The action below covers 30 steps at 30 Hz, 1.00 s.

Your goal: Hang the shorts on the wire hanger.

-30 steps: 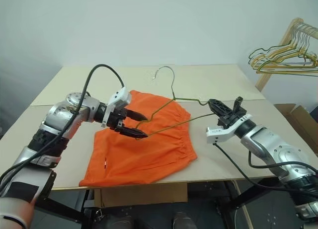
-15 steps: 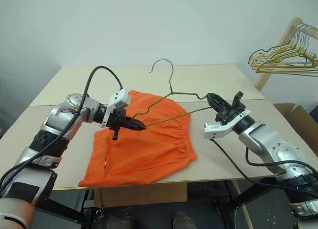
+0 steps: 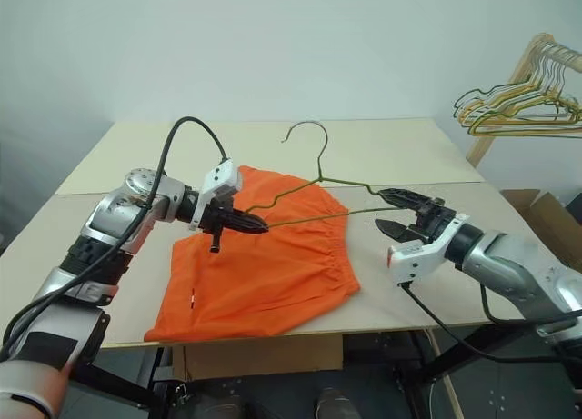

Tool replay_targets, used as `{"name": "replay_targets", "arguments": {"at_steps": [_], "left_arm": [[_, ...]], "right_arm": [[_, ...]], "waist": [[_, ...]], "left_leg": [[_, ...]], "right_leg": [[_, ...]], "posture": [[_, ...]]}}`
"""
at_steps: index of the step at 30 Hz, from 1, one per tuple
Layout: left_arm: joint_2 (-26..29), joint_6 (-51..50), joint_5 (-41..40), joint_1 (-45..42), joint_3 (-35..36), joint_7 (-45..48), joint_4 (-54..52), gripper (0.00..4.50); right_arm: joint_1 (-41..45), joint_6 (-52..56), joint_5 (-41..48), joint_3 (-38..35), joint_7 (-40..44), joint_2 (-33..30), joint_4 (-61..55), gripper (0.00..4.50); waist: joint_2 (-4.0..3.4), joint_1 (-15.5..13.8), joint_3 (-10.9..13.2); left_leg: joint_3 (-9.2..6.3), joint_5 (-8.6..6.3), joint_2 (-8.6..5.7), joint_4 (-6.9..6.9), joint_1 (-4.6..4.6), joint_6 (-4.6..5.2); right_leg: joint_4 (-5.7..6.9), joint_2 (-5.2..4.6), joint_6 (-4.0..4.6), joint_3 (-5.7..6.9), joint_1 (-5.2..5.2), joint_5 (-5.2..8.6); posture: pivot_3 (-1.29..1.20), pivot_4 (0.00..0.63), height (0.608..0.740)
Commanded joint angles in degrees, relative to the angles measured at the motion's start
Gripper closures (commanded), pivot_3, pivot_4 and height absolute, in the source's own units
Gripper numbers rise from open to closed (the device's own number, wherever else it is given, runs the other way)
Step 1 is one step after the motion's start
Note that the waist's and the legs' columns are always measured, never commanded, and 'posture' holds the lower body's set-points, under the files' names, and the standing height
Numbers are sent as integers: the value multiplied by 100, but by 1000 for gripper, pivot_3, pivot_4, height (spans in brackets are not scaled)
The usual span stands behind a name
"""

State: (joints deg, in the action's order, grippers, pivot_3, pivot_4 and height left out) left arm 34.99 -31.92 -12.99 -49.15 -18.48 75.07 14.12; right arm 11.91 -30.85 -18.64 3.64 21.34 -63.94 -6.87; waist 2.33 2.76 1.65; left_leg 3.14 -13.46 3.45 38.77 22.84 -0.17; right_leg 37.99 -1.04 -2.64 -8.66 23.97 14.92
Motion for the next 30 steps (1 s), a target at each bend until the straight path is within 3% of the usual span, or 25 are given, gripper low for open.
{"name": "replay_targets", "arguments": {"at_steps": [1, 5, 11, 14, 25, 26, 30], "left_arm": [[110, 857, 340, -88, -30, 69, -32, 4500], [117, 1456, 553, -60, -73, 223, 100, 4500], [89, 1553, 550, -39, 27, 363, 99, 4500], [99, 1556, 568, -13, 59, 372, 58, 4500], [157, 1588, 559, 75, 122, 419, -22, 4500], [146, 1616, 546, 69, 131, 432, -4, 4500], [50, 2312, 386, 141, 288, 576, 214, 4500]], "right_arm": [[-80, 1359, 1934, -346, 1351, -175, -631, 45], [352, 3484, 3376, -278, 2623, -387, -1209, 45], [1699, 5520, 3057, 762, 3862, -461, -1143, 45], [2250, 6121, 2736, 1240, 4261, -370, -974, 609], [2747, 6495, 2611, 1414, 4930, 25, -785, 4292], [2728, 6500, 2615, 1393, 4956, 26, -792, 4479], [2517, 6556, 2714, 1208, 4969, -13, -861, 4479]], "waist": [[0, -8, 0], [0, -22, 0], [-2, -38, 0], [-3, -63, 1], [-5, -248, 2], [-5, -261, 2], [-5, -318, 2]], "left_leg": [[-1, 0, 0, -1, -1, 0], [-4, 0, -2, 6, -5, 1], [-2, 0, 0, 7, -3, 0], [0, 0, -1, 7, 22, 0], [0, 0, -2, 15, 33, 0], [0, 0, -1, 17, 34, 0], [1, 0, -2, 20, 35, 0]], "right_leg": [[-1, 0, 0, 0, -3, 0], [-4, -4, 0, 2, -18, -1], [-2, -8, -3, 13, -8, 3], [0, -8, -3, 13, 19, 3], [6, -8, -4, 17, 30, 2], [6, -9, -4, 18, 30, 2], [6, -11, -5, 18, 30, 1]], "posture": [[38, 0, 740], [39, 0, 740], [51, 0, 740], [64, 0, 740], [74, 0, 740], [74, 0, 740], [74, 0, 740]]}}
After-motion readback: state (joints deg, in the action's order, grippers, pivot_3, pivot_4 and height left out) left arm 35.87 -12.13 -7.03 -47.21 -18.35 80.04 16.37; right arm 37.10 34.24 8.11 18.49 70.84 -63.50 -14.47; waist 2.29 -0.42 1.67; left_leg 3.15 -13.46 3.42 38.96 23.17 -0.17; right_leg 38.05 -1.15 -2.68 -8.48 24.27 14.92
